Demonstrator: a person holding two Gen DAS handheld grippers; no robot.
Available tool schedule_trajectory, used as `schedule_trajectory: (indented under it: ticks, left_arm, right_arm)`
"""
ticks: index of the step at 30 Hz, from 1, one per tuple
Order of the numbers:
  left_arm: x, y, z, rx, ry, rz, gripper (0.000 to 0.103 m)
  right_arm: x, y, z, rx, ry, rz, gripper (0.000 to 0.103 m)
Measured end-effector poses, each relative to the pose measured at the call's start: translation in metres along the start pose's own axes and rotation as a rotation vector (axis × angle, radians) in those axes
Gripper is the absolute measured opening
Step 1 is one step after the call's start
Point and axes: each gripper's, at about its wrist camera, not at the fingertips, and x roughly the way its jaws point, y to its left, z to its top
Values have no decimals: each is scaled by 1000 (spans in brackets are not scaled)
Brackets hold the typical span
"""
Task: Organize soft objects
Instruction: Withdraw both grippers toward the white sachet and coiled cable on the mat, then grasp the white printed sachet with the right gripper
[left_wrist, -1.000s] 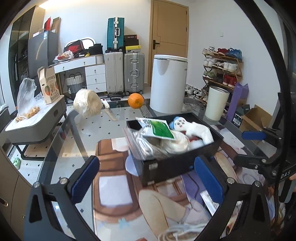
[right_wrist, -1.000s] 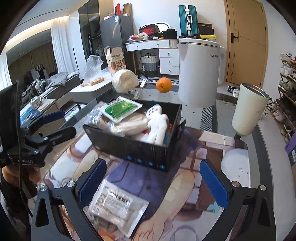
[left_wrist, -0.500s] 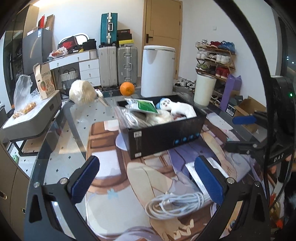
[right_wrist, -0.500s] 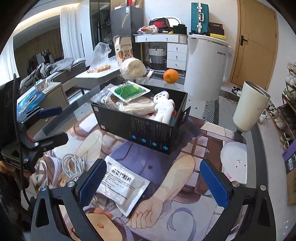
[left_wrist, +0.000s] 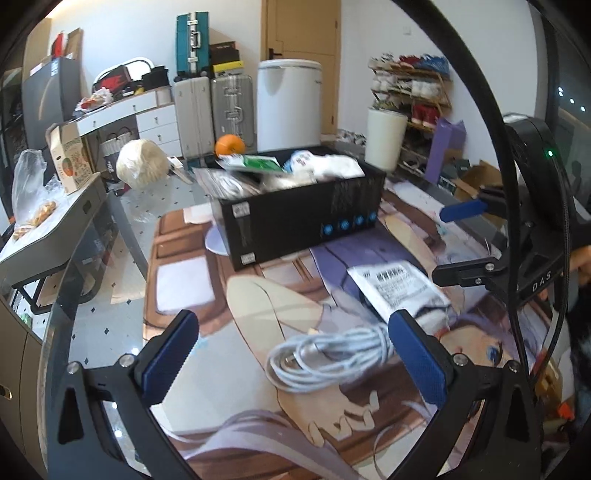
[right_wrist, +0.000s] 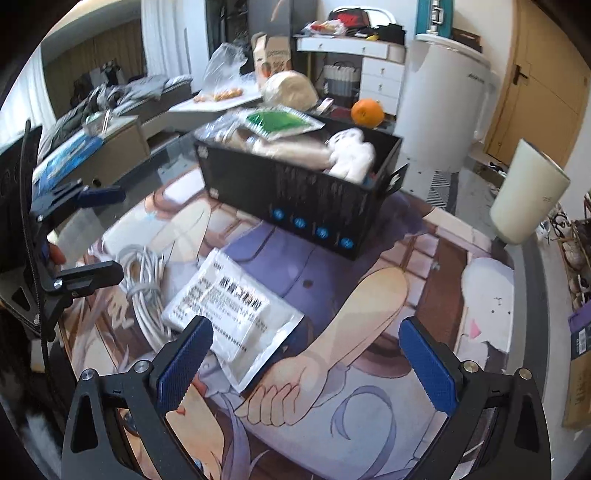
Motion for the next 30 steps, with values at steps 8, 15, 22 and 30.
schedule_trajectory:
  ticks: [8, 15, 22, 30]
  left_arm:
    - [2, -11, -9, 47, 33, -51, 103]
    - [13, -11, -9, 54, 70, -25, 103]
    - [18, -3, -7, 65, 83, -15, 103]
    - [26, 2, -7, 50, 113, -17, 103]
  right_arm:
    - [11, 13, -8, -82, 53, 29, 102]
    - [25, 24, -9, -102, 62, 51, 102]
    - [38, 34, -2, -106, 65, 63, 102]
    - [53, 45, 6, -88, 60, 94, 102]
